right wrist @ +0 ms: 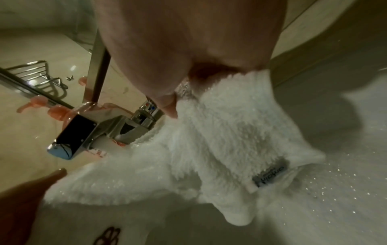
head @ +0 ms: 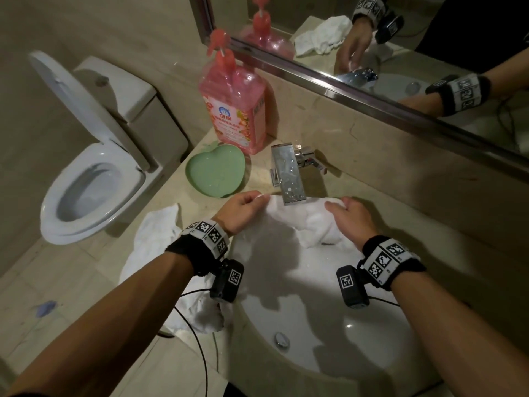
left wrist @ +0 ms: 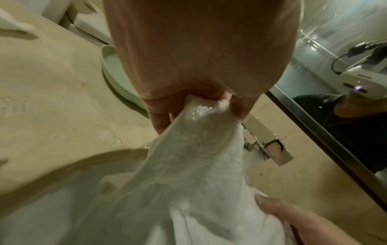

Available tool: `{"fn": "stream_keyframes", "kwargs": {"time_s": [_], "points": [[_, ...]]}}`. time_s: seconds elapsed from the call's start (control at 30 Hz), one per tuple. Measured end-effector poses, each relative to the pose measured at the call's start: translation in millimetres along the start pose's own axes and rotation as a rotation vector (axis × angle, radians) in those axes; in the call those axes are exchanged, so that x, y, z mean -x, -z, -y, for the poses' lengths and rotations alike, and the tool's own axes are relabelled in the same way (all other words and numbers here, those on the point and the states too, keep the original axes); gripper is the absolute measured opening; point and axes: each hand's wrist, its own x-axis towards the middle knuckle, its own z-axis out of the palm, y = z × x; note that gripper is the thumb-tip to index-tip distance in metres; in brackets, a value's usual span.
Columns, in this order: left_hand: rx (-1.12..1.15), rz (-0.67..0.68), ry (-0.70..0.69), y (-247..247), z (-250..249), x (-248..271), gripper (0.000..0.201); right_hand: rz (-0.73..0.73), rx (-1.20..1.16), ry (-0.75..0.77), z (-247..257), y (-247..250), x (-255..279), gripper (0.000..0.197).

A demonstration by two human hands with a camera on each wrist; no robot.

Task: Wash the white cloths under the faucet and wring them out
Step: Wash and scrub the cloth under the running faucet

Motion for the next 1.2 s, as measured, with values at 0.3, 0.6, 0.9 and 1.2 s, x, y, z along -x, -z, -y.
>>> {"fn": "stream_keyframes", "kwargs": {"time_s": [0.3, 0.6, 0.9, 1.2], "points": [[0.141, -0.017, 0.039, 17, 3, 11, 0.036, 0.117, 0.07, 0.195, 5, -24, -4, 0.025], [-0.105, -0.023, 0.104, 10, 6, 12, 0.054, 0.325, 0.046, 0.316, 12, -37, -10, 0.017], [-0.542, 0.175, 0.139, -18, -7, -11, 0.037, 0.437, 0.018, 0.211, 23, -53, -13, 0.019], [-0.287, -0.026, 0.067, 12, 3, 1, 0.035, 0.325, -0.002, 0.19, 16, -55, -24, 0.022]]}}
